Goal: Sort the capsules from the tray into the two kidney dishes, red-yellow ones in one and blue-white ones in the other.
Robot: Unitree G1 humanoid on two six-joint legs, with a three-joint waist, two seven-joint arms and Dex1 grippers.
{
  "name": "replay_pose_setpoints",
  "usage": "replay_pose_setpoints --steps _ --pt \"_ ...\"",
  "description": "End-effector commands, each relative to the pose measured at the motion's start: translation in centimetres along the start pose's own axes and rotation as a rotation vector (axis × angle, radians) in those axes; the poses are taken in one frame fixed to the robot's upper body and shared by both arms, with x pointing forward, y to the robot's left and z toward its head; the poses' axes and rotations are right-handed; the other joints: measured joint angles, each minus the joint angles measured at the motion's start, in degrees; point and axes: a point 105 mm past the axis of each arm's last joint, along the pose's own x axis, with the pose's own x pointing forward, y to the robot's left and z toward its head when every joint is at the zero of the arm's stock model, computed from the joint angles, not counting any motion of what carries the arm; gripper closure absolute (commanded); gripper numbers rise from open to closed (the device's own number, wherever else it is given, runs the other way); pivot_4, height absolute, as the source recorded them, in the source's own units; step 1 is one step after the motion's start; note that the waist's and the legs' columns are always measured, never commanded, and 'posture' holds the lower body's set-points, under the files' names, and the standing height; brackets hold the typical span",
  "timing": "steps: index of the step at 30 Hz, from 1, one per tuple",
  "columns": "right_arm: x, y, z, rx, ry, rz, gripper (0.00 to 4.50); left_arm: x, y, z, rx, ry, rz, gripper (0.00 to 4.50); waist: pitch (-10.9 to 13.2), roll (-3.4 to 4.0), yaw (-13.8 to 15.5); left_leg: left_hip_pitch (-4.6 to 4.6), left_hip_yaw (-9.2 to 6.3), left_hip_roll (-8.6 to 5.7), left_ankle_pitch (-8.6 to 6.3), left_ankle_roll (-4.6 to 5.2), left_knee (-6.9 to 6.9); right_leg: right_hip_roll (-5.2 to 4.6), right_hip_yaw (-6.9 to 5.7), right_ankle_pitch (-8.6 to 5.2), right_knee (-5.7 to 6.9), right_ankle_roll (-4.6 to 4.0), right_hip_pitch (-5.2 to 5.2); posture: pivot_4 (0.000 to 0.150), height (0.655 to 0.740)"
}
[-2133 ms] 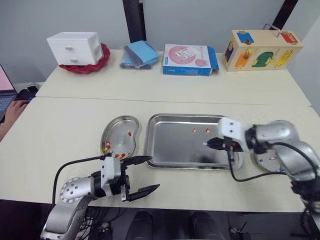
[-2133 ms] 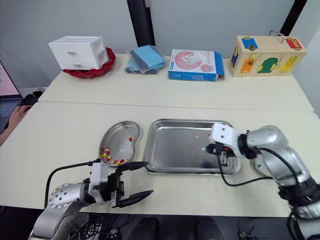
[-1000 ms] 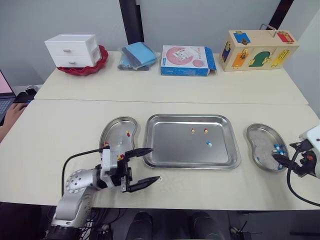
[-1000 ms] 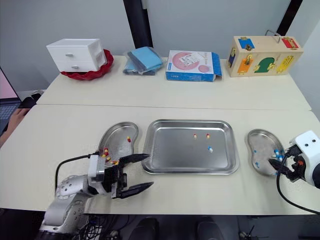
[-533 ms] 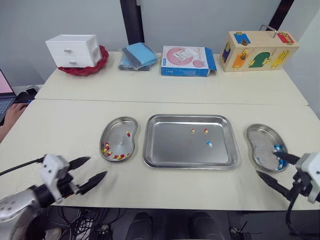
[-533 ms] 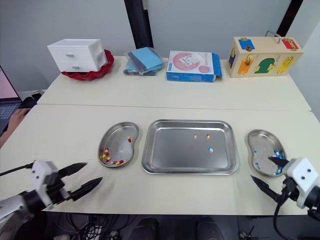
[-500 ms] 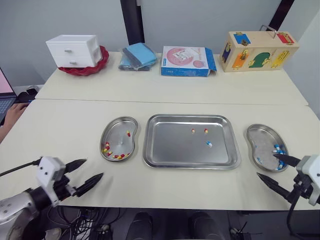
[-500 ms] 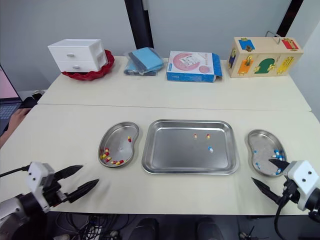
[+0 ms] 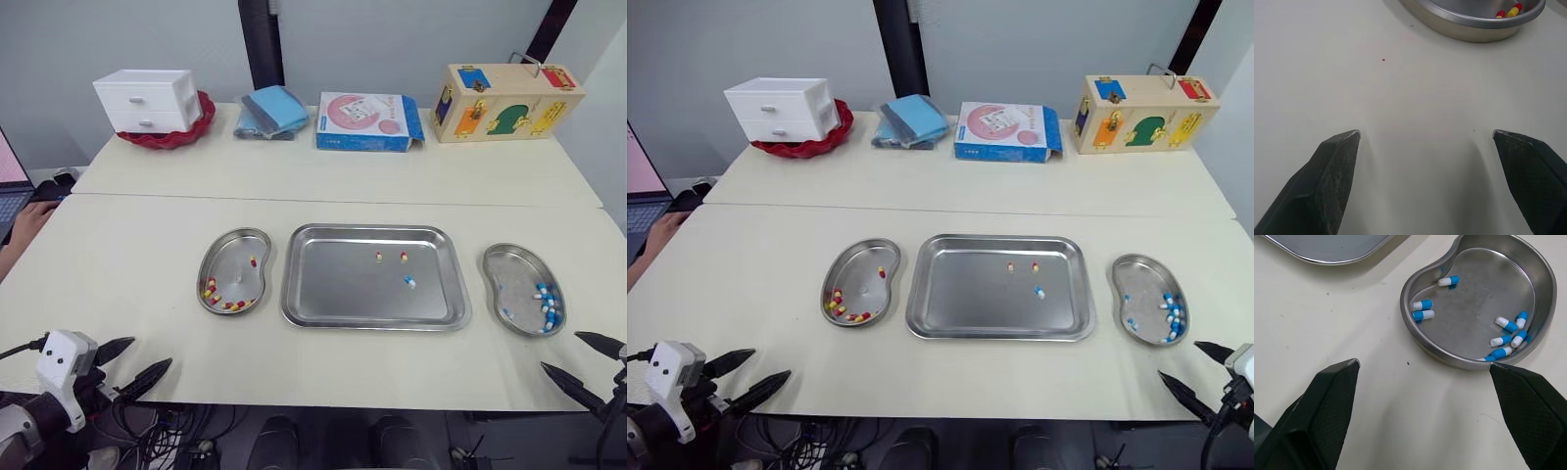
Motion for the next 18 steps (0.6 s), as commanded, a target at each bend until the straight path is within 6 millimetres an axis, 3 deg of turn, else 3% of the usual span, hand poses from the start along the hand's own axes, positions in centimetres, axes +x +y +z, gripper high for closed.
replay_pose_setpoints --steps 1,4,8,13,18 --pt "-0.5 -0.4 0.4 -0.051 -0.004 -0.003 0.05 -0.6 0.2 0.1 0.012 -0.009 0.026 0.00 0.00 0.00 -0.01 0.00 0.01 0.00 0.00 0.00 0.00 0.00 0.00 0.00 0.00 0.00 0.00 0.150 0.7400" --pt "-0.4 -0.1 0.4 -0.067 -0.009 0.020 0.05 -0.8 -0.1 -0.2 0.009 -0.001 0.023 0.00 0.00 -0.01 -0.01 0.00 0.02 0.00 0.00 0.00 0.00 0.00 0.01 0.00 0.00 0.00 0.00 0.150 0.7400" --pt "0.8 2.0 1.4 -0.096 -0.068 0.098 0.05 -0.4 -1.2 0.6 0.007 -0.024 0.002 0.00 -0.02 -0.04 0.00 0.00 0.02 0.01 0.00 0.00 0.00 0.00 0.02 0.00 0.00 0.00 0.00 0.150 0.7400" --pt "3.9 5.2 4.9 -0.126 -0.251 0.145 0.05 0.3 -3.6 2.3 0.048 -0.058 -0.070 0.00 -0.04 -0.07 0.01 0.01 -0.01 0.02 0.00 -0.01 0.01 0.00 0.00 0.00 0.00 0.00 0.03 0.150 0.7400" --pt "5.9 7.6 6.9 -0.118 -0.352 0.159 0.05 1.2 -6.2 4.6 0.111 -0.092 -0.188 0.00 -0.05 -0.06 0.05 0.00 -0.02 0.02 0.00 -0.01 0.01 0.00 -0.01 0.01 0.00 0.00 0.02 0.150 0.7400"
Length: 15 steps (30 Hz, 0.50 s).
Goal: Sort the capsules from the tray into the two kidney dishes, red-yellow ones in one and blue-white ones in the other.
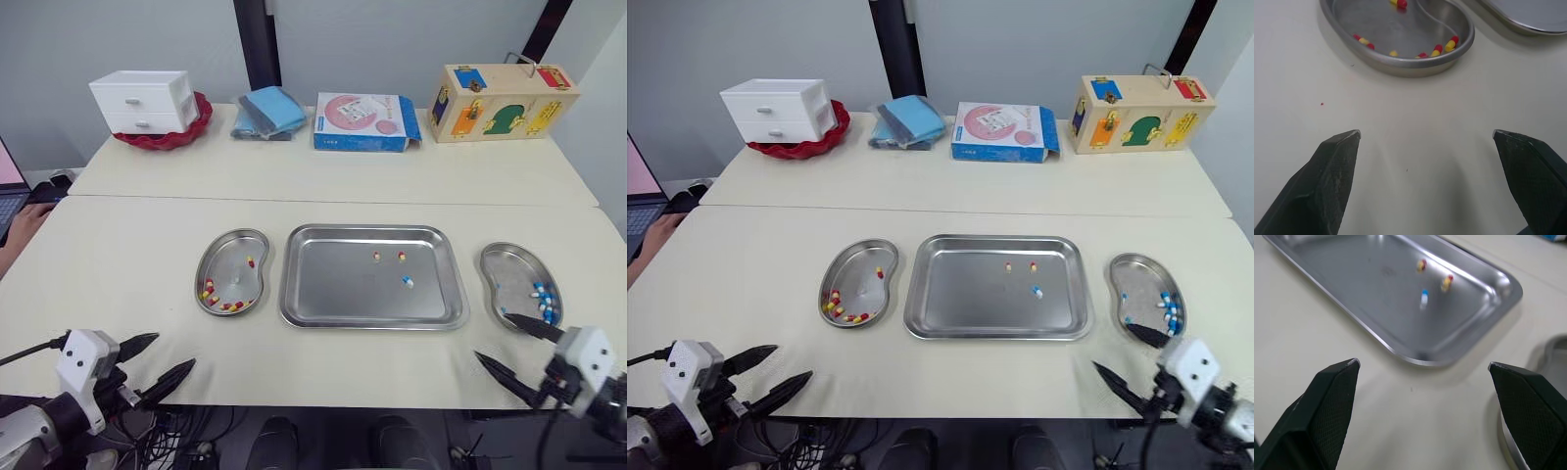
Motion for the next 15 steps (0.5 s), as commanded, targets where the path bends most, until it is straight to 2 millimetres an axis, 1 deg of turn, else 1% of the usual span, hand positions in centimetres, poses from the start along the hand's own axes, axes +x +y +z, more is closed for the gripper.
replay_pose_setpoints --steps 1,4,5,8,10,11,13,14,15 --pt "1.1 0.8 1.5 -0.036 -0.055 0.000 0.05 0.9 -1.8 2.3 0.058 -0.042 -0.093 0.00 0.00 0.00 0.11 -0.01 -0.02 0.00 0.00 0.00 0.00 0.00 -0.01 0.00 0.00 0.00 0.00 0.150 0.7400" --pt "1.9 1.5 1.7 -0.026 -0.061 0.012 0.05 3.2 -3.3 5.1 0.102 -0.115 -0.192 0.00 0.01 0.05 0.71 0.00 -0.04 -0.01 0.00 0.00 0.03 -0.01 -0.03 0.00 0.01 0.01 0.02 0.150 0.7400" --pt "2.0 1.6 1.7 -0.025 -0.061 0.015 0.05 3.7 -3.6 5.7 0.108 -0.127 -0.212 0.00 0.00 0.02 0.75 0.01 -0.11 -0.02 0.01 -0.01 0.05 0.01 -0.07 0.01 0.02 0.01 0.06 0.150 0.7400" --pt "2.8 2.2 1.9 -0.016 -0.072 0.031 0.05 6.8 -5.9 7.6 0.168 -0.154 -0.322 0.00 -0.01 0.02 0.69 0.08 -0.08 -0.02 0.01 -0.01 0.04 0.01 -0.03 0.01 0.01 0.01 0.15 0.150 0.7400" --pt "3.1 2.5 2.0 -0.010 -0.076 0.034 0.05 8.2 -6.5 8.3 0.199 -0.151 -0.347 0.00 -0.01 0.03 0.36 0.08 -0.09 -0.02 0.01 -0.01 0.05 0.02 -0.04 0.02 0.01 0.03 0.15 0.150 0.7400" --pt "3.3 2.7 1.9 -0.006 -0.076 0.035 0.05 9.5 -6.8 8.7 0.206 -0.151 -0.355 0.00 -0.01 0.03 0.26 0.09 -0.09 -0.02 0.01 -0.01 0.04 0.02 -0.04 0.02 0.01 0.03 0.16 0.150 0.7400" --pt "3.6 2.9 1.8 -0.001 -0.073 0.035 0.05 11.0 -7.2 9.2 0.212 -0.148 -0.372 0.00 -0.01 0.04 0.06 0.09 -0.09 -0.03 0.01 -0.01 0.03 0.03 -0.04 0.02 0.01 0.03 0.15 0.150 0.7400" --pt "3.7 3.1 1.7 0.023 -0.077 0.024 0.05 12.2 -7.6 9.5 0.209 -0.159 -0.395 0.00 -0.01 0.04 0.00 0.09 -0.10 -0.03 0.01 -0.01 0.03 0.04 -0.05 0.02 0.02 0.03 0.15 0.150 0.7400" --pt "3.8 3.1 1.6 0.040 -0.081 0.016 0.05 13.0 -7.9 9.7 0.206 -0.165 -0.412 0.00 -0.01 0.05 -0.05 0.09 -0.10 -0.03 0.01 -0.01 0.03 0.04 -0.04 0.03 0.02 0.03 0.15 0.150 0.7400"
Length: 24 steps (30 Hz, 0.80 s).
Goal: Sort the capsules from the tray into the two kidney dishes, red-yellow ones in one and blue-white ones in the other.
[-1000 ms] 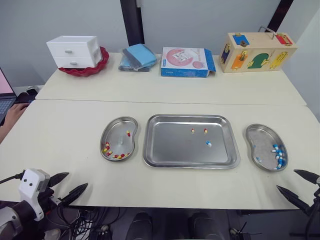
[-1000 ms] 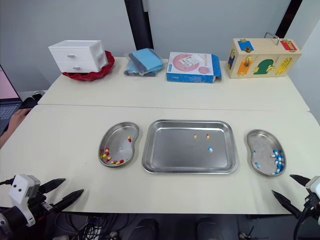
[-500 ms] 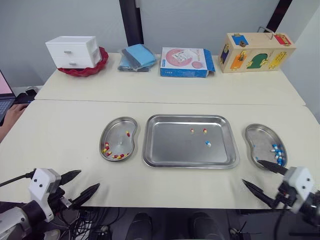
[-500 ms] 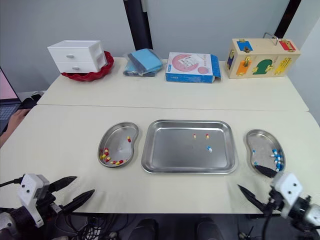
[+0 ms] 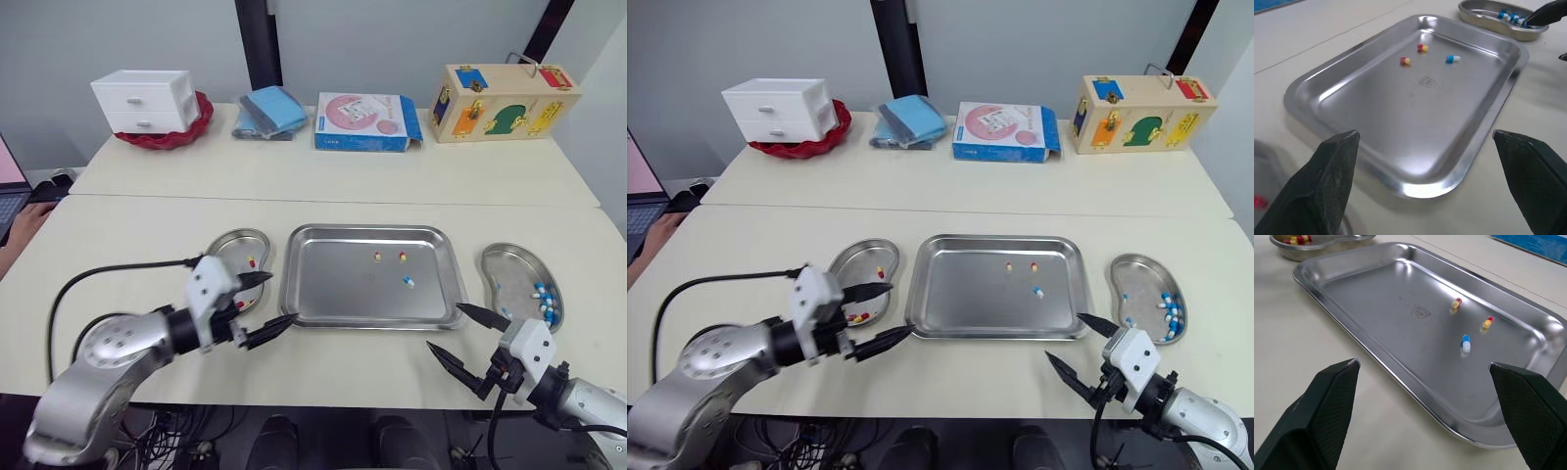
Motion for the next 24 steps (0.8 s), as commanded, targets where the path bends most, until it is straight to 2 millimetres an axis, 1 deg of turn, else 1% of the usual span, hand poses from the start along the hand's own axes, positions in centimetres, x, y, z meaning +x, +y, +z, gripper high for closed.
replay_pose_setpoints --steps 1,2,4,5,7,8,9,12,16,18,24 --pt "0.4 0.3 0.7 0.021 -0.039 -0.027 0.05 3.0 0.3 -0.1 0.000 -0.007 -0.025 0.00 0.00 0.00 0.00 0.00 0.00 0.00 0.00 0.00 0.01 0.00 0.00 0.00 0.02 0.00 -0.02 0.150 0.7400" --pt "0.5 0.4 0.7 0.026 -0.043 -0.031 0.05 3.7 0.6 -0.1 0.010 -0.011 -0.023 0.00 0.00 0.00 -0.02 0.00 0.00 0.00 0.00 0.00 0.01 0.00 0.00 0.00 0.02 0.00 -0.01 0.150 0.7400" --pt "0.7 0.5 0.7 0.034 -0.051 -0.048 0.05 5.8 1.3 0.5 0.017 -0.032 -0.023 0.00 0.01 -0.01 0.05 -0.02 0.00 0.00 0.00 0.00 0.03 0.00 0.01 0.00 0.01 0.00 -0.01 0.150 0.7400" --pt "0.7 0.6 0.7 0.036 -0.053 -0.053 0.05 6.4 1.5 0.6 0.019 -0.036 -0.026 0.00 0.02 -0.03 0.08 -0.02 -0.01 -0.01 0.00 0.00 0.04 0.00 -0.02 0.00 0.02 0.00 -0.01 0.150 0.7400" --pt "0.8 0.6 0.6 0.057 -0.057 -0.078 0.05 8.9 1.3 0.6 0.057 -0.040 -0.091 0.00 0.01 -0.02 0.14 -0.03 -0.02 -0.01 0.00 0.00 0.04 0.00 -0.02 0.01 0.02 0.01 0.00 0.150 0.7400" --pt "0.9 0.6 0.6 0.066 -0.058 -0.088 0.05 9.8 1.2 0.6 0.075 -0.042 -0.117 0.00 0.01 -0.02 0.17 -0.03 -0.02 -0.03 0.00 0.00 0.05 0.00 -0.02 0.01 0.02 0.02 0.00 0.150 0.7400" --pt "1.0 0.7 0.6 0.073 -0.060 -0.095 0.01 10.9 1.4 0.6 0.091 -0.041 -0.127 0.18 0.01 -0.01 0.18 -0.04 -0.03 -0.03 0.01 0.00 0.06 0.00 -0.03 0.01 0.02 0.02 -0.01 0.150 0.7400" --pt "1.2 0.8 0.7 0.087 -0.066 -0.110 0.00 13.3 2.0 1.1 0.117 -0.043 -0.146 0.85 0.02 -0.03 0.19 -0.06 -0.02 -0.05 0.01 0.00 0.08 0.00 -0.02 0.02 0.01 0.03 -0.01 0.150 0.7400" --pt "1.3 0.9 0.9 0.094 -0.065 -0.123 0.00 15.7 2.4 1.1 0.146 -0.019 -0.182 0.85 0.01 -0.02 -0.08 -0.08 -0.02 -0.05 0.01 0.01 0.07 0.00 -0.01 0.02 0.01 0.03 -0.05 0.150 0.7400" --pt "1.3 0.9 0.9 0.096 -0.065 -0.129 0.00 16.5 2.6 1.0 0.160 -0.005 -0.195 0.85 0.01 -0.02 -0.04 -0.09 -0.02 -0.05 0.01 0.01 0.07 0.01 -0.01 0.02 0.02 0.03 -0.07 0.150 0.7400" --pt "1.2 1.1 1.1 0.101 -0.058 -0.137 0.00 18.2 3.1 0.4 0.174 0.043 -0.219 0.85 0.02 -0.02 0.01 -0.18 -0.03 -0.08 0.01 0.02 0.07 0.00 -0.02 0.02 0.01 0.04 -0.14 0.150 0.7400"
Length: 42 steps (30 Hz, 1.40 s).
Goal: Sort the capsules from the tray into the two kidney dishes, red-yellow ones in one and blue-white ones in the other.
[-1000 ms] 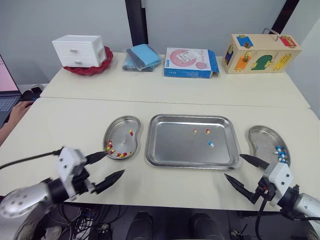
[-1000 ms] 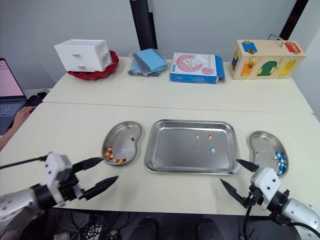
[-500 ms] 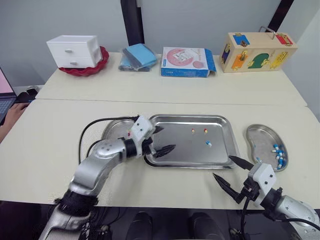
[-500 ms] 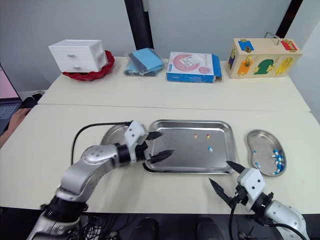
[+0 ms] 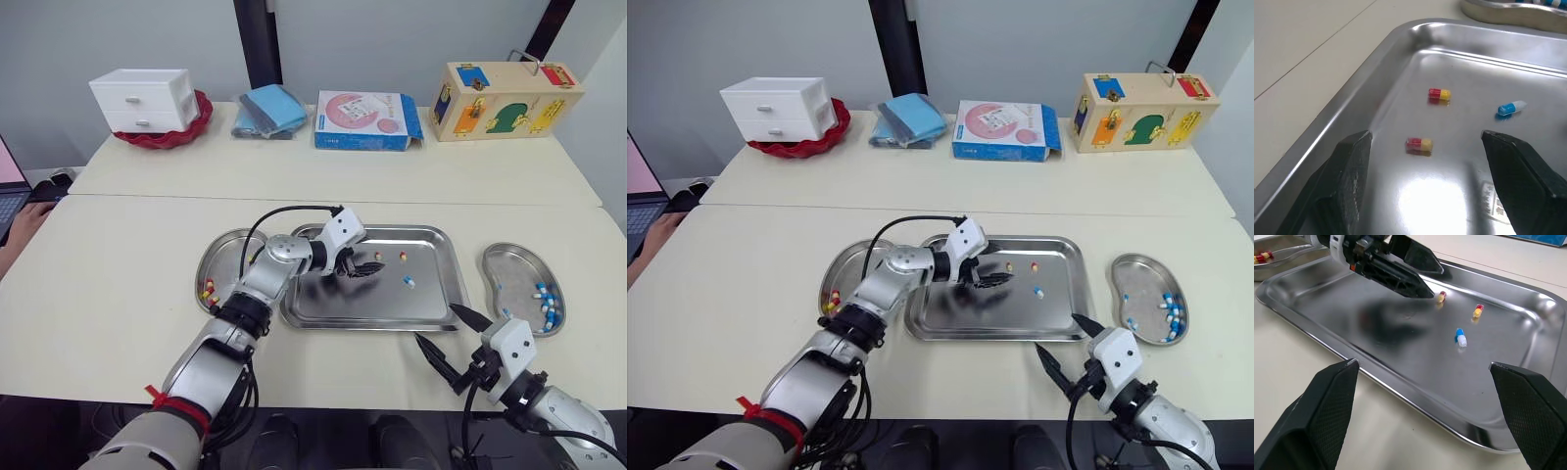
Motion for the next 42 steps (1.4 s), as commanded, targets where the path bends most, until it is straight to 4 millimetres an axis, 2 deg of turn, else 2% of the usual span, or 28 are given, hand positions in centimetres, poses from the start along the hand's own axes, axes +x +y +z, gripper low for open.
replay_pose_setpoints --steps 1,10,14,21,22,27,30,34,36,38,41,42 --pt "-0.2 0.4 1.2 -0.022 -0.035 0.001 0.00 0.5 0.4 0.5 0.035 -0.001 -0.013 0.85 0.00 0.00 0.00 -0.04 0.00 0.00 0.00 0.00 0.00 0.00 -0.01 0.00 0.00 0.00 -0.04 0.150 0.7400" --pt "-0.6 0.6 1.2 -0.016 -0.021 -0.013 0.00 1.6 0.0 -0.1 0.011 0.025 -0.037 0.85 0.00 0.00 0.03 -0.10 -0.03 0.00 0.00 0.00 0.01 0.00 -0.03 0.00 0.01 0.00 -0.08 0.150 0.7400" --pt "-0.7 0.7 1.2 -0.015 -0.016 -0.013 0.00 2.1 -0.4 -0.5 0.005 0.050 -0.047 1.67 0.00 0.00 0.04 -0.10 -0.03 0.00 0.01 0.00 0.01 0.00 -0.03 0.00 0.01 0.01 -0.07 0.150 0.7400" --pt "-0.9 0.8 1.2 -0.006 -0.015 -0.020 0.00 2.2 -0.8 -1.6 -0.008 0.088 -0.042 3.95 -0.01 0.01 0.03 -0.05 -0.03 0.00 0.01 0.00 0.01 0.00 -0.03 0.00 0.02 0.01 -0.03 0.150 0.7400" --pt "-0.9 0.7 1.2 -0.005 -0.014 -0.021 0.00 2.1 -0.9 -1.7 -0.009 0.089 -0.044 4.14 -0.02 0.02 0.02 -0.04 -0.03 0.00 0.01 0.00 0.01 0.00 -0.03 0.00 0.03 0.01 -0.03 0.150 0.7400" --pt "-1.0 0.4 0.9 -0.013 -0.005 -0.019 0.00 1.5 -0.7 -1.1 -0.005 0.051 -0.045 4.14 -0.03 0.03 -0.02 0.02 -0.03 0.00 0.01 0.00 0.01 0.00 -0.02 0.00 0.03 0.01 0.02 0.150 0.7400" --pt "-0.9 0.3 0.8 -0.055 -0.001 0.008 0.00 0.0 -0.2 1.3 0.027 -0.027 -0.033 4.14 -0.02 0.04 -0.18 0.01 -0.03 0.00 0.01 0.00 0.00 0.00 -0.02 0.00 0.04 0.00 0.02 0.150 0.7400" --pt "-0.6 0.7 0.9 -0.121 -0.005 0.079 0.00 -3.9 0.3 4.0 0.023 -0.090 0.019 4.14 0.00 0.07 0.00 -0.05 -0.04 0.02 0.02 -0.01 0.00 0.00 -0.02 0.00 0.05 0.00 -0.05 0.150 0.7400" --pt "-0.4 0.9 1.0 -0.147 -0.014 0.114 0.00 -6.0 0.5 4.5 0.004 -0.095 0.059 4.14 0.00 0.07 0.00 -0.06 -0.05 0.03 0.02 -0.02 0.01 0.00 -0.04 0.00 0.04 0.00 -0.04 0.150 0.7400" --pt "0.0 1.3 1.3 -0.191 -0.027 0.183 0.00 -9.2 1.0 4.5 -0.034 -0.088 0.126 4.14 -0.02 0.09 -0.29 -0.05 -0.04 0.03 0.02 -0.02 0.02 -0.02 -0.01 0.00 0.04 0.00 0.00 0.150 0.7400" --pt "0.5 1.6 1.6 -0.214 -0.045 0.260 0.00 -12.3 0.9 4.2 -0.079 -0.079 0.177 4.14 -0.02 0.11 -0.36 0.05 -0.05 0.05 0.02 -0.02 -0.01 0.00 -0.03 0.00 0.04 0.00 0.05 0.150 0.7400" --pt "0.9 2.0 1.9 -0.233 -0.060 0.316 0.00 -14.0 1.2 3.8 -0.101 -0.068 0.216 4.14 -0.02 0.11 -0.29 0.05 -0.07 0.05 0.02 -0.02 0.00 0.00 -0.04 0.00 0.05 0.00 0.04 0.150 0.7400"
